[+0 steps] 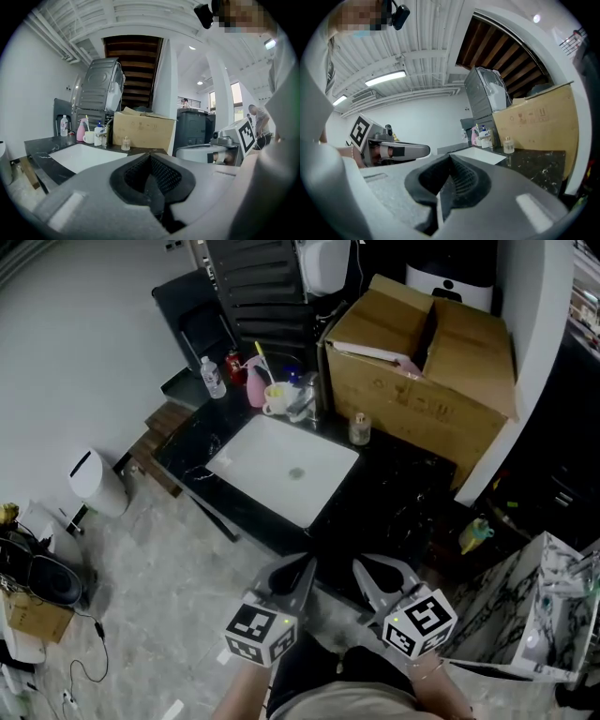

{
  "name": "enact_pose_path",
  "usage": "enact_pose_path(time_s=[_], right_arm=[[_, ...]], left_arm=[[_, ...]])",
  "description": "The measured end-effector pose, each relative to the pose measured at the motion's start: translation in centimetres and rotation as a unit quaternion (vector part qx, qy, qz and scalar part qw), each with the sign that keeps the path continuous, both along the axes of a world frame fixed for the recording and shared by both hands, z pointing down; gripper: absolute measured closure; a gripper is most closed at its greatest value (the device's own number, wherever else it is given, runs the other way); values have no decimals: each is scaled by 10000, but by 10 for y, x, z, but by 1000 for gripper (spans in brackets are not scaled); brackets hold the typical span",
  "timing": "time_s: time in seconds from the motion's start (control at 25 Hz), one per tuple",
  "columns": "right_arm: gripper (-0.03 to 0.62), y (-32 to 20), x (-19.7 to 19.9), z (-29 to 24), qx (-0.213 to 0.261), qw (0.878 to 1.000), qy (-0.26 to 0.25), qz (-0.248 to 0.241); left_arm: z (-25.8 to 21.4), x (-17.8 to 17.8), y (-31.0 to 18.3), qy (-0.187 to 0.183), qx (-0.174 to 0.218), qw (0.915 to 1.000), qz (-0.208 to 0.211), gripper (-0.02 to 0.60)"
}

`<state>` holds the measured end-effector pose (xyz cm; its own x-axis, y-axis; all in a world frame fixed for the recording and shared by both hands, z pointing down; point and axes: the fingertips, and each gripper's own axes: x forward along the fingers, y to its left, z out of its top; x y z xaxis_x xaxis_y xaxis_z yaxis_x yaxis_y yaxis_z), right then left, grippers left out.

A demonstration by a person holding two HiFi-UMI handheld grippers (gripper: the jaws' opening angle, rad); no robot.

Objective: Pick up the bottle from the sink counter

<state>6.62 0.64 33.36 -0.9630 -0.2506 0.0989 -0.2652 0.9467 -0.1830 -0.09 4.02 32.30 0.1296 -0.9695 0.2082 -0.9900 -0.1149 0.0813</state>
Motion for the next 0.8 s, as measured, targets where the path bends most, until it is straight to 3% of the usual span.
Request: enact_pose_path(time_s=[0.44,0.8], right_arm=[[591,-73,-23,4,-79,9969,13,778],[591,-127,-83,3,-98,9902,4,1395]], left_arm=[[10,-39,-72,87,-11,9982,588,577],[22,-110,-131,203,-228,9932,1120,577]])
